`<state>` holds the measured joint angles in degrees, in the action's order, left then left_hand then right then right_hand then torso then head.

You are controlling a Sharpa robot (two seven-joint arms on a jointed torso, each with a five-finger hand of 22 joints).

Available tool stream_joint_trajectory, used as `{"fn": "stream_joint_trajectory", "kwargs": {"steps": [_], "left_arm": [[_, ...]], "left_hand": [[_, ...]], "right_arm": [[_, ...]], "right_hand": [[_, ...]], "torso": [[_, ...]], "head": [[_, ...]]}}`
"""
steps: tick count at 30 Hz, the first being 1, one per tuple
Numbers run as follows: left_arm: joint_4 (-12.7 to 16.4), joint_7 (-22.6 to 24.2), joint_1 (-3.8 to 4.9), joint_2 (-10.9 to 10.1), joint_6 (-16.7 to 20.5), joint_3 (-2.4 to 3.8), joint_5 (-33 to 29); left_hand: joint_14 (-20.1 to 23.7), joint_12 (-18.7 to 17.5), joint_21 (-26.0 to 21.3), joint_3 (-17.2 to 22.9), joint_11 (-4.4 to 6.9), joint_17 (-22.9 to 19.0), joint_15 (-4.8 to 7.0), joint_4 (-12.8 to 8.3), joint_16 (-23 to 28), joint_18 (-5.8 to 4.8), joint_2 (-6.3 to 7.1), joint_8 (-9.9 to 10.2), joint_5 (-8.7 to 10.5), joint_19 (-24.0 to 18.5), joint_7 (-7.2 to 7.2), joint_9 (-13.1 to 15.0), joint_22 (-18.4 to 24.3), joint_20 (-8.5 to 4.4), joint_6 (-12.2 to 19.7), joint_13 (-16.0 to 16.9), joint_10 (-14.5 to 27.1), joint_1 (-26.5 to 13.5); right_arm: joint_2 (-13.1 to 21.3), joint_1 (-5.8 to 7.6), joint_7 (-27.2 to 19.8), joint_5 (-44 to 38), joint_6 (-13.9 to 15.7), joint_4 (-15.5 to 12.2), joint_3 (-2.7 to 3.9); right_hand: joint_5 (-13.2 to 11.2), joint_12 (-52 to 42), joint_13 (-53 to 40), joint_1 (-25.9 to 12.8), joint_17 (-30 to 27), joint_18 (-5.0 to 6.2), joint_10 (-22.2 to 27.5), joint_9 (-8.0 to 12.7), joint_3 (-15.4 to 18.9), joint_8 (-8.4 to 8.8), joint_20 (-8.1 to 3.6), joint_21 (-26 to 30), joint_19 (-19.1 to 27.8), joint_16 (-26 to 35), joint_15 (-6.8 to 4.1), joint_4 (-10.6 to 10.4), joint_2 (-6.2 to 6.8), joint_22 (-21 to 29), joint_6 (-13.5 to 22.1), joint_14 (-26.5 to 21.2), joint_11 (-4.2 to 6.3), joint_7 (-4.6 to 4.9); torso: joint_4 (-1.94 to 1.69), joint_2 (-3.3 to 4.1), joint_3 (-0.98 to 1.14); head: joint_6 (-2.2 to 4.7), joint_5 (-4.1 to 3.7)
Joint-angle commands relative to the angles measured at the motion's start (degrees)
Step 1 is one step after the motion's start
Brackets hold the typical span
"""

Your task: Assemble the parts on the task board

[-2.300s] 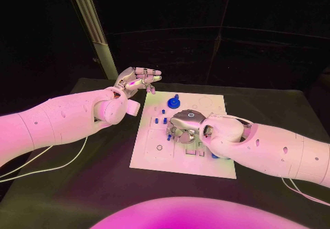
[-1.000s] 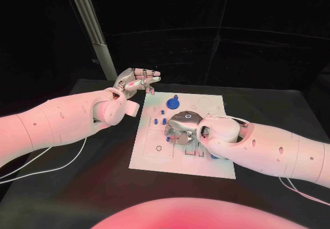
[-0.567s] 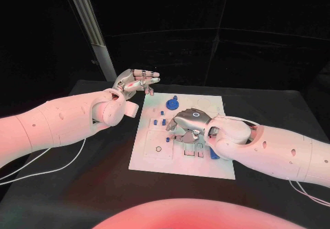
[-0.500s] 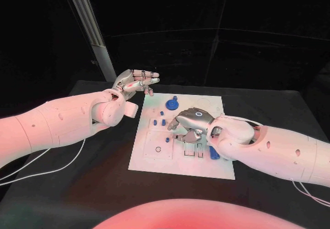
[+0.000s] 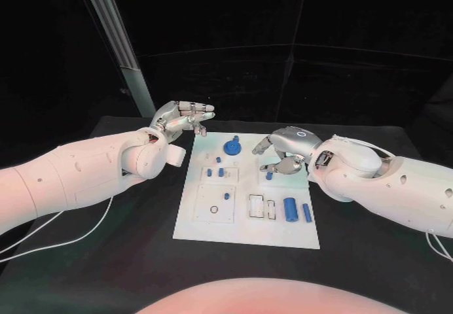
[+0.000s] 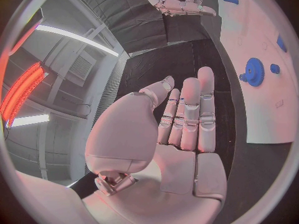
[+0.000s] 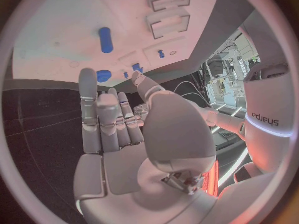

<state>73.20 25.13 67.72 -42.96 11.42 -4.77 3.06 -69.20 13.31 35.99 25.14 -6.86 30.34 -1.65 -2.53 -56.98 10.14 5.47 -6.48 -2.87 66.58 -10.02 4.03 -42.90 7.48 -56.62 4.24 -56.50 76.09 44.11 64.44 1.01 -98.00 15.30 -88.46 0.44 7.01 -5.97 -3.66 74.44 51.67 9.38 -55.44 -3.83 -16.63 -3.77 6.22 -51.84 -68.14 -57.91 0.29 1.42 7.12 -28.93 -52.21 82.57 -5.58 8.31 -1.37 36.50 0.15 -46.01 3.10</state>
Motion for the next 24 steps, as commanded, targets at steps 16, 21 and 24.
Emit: {"fn": "stream_joint_trajectory", "kwargs": {"steps": [16, 21, 24], "left_arm": [[-0.25, 0.1, 0.1, 0.17, -1.42, 0.01, -0.05], [-0.3, 0.12, 0.1, 0.18, -1.5, 0.01, -0.05], [-0.33, 0.11, 0.1, 0.18, -1.51, 0.01, -0.05]], "left_hand": [[0.33, 0.26, -0.24, -0.38, -0.08, -0.1, -0.12, -0.1, 0.29, 0.36, -0.18, -0.41, -0.18, 0.06, -0.34, -0.06, 0.11, -0.09, 0.24, -0.07, 0.38, 0.58], [0.33, 0.26, -0.24, -0.38, -0.08, -0.1, -0.12, -0.1, 0.29, 0.36, -0.18, -0.41, -0.18, 0.06, -0.34, -0.06, 0.11, -0.09, 0.24, -0.07, 0.38, 0.58], [0.33, 0.26, -0.24, -0.38, -0.08, -0.1, -0.12, -0.1, 0.29, 0.36, -0.18, -0.41, -0.18, 0.06, -0.34, -0.06, 0.11, -0.09, 0.24, -0.07, 0.38, 0.58]], "right_arm": [[-0.81, 0.33, 3.97, -4.54, -13.28, 2.13, 0.18], [-1.04, 0.31, 4.18, -4.56, -13.92, 2.71, 0.17], [-1.18, 0.3, 4.28, -4.56, -14.34, 2.95, 0.16]], "right_hand": [[0.33, -2.48, -0.24, 2.77, -3.66, 1.16, 0.27, -0.1, 4.49, 0.06, 0.14, 3.15, 0.18, 2.82, 0.37, 0.03, -1.79, 3.25, 0.36, -0.08, -0.26, -0.32], [0.72, -3.81, -0.19, 3.58, -2.88, 1.03, -1.58, -0.19, 4.61, -0.14, 0.18, 2.52, -0.87, 1.81, 0.3, 0.22, -2.94, 2.38, -0.39, 0.69, -0.17, 0.3], [0.42, -4.47, -0.04, 4.15, -2.06, 0.73, -3.32, -0.32, 3.93, -0.47, 0.06, 1.23, -2.0, 0.85, 0.07, 0.35, -3.9, 0.62, -1.75, 1.24, 0.05, 0.59]], "torso": [[-0.06, 0.01, 0.02], [-0.07, 0.02, 0.0], [-0.06, 0.06, 0.04]], "head": [[-0.21, -0.53], [-0.18, -0.57], [-0.22, -0.55]]}}
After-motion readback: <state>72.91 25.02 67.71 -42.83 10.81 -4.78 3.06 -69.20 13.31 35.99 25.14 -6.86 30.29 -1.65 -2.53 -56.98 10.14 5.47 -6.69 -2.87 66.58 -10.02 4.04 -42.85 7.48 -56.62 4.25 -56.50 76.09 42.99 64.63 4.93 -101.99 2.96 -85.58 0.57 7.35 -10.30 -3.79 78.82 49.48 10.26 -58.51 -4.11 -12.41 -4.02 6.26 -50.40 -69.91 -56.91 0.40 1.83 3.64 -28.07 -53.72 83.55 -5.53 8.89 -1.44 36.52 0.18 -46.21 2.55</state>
